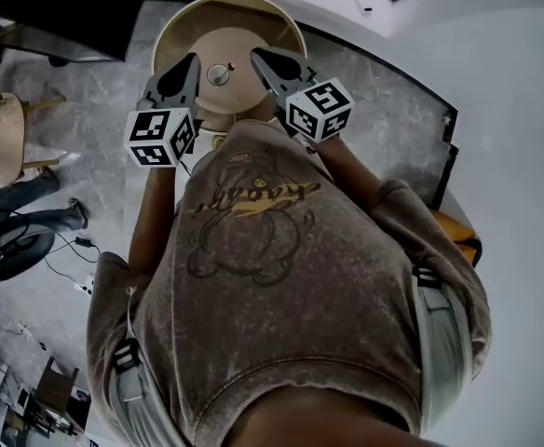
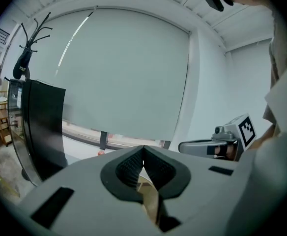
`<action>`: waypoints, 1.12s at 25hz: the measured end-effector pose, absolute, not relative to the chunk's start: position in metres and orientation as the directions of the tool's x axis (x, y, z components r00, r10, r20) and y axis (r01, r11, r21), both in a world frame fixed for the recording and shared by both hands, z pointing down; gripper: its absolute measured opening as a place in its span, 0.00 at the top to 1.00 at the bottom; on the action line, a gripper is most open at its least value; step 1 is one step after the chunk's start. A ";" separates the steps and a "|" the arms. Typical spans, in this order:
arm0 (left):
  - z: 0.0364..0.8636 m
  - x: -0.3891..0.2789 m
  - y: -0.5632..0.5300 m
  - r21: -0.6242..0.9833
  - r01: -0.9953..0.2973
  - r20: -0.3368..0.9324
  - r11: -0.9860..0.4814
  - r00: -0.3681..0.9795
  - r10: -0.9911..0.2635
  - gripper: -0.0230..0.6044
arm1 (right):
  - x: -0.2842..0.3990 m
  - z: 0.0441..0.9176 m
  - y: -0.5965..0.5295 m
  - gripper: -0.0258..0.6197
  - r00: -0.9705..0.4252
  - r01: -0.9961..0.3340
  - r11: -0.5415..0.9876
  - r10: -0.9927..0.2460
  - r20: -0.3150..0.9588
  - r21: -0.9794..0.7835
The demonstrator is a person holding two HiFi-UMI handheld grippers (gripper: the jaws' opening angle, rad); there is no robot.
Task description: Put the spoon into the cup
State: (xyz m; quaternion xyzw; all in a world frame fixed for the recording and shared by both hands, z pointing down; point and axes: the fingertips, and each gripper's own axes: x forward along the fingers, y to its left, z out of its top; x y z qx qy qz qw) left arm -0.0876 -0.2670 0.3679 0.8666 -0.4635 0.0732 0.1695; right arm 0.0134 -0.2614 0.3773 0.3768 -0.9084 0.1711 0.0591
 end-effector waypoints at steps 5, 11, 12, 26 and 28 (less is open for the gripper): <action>0.351 -0.089 -0.268 0.183 -0.837 0.252 -0.516 0.548 -0.798 0.94 | 0.020 0.356 -0.255 0.93 -0.701 -0.712 0.665 -0.686 0.193 -0.224; 0.340 -0.087 -0.266 0.156 -0.838 0.230 -0.523 0.545 -0.806 0.94 | 0.026 0.335 -0.258 0.93 -0.694 -0.719 0.667 -0.705 0.147 -0.195; 0.339 -0.087 -0.266 0.155 -0.840 0.228 -0.521 0.543 -0.808 0.94 | 0.026 0.333 -0.257 0.93 -0.696 -0.717 0.671 -0.703 0.144 -0.191; 0.338 -0.086 -0.254 0.170 -0.855 0.218 -0.490 0.517 -0.828 0.94 | 0.021 0.331 -0.251 0.93 -0.723 -0.690 0.701 -0.677 0.137 -0.181; 0.338 -0.087 -0.251 0.170 -0.857 0.218 -0.486 0.513 -0.830 0.94 | 0.019 0.331 -0.249 0.93 -0.726 -0.687 0.704 -0.674 0.136 -0.181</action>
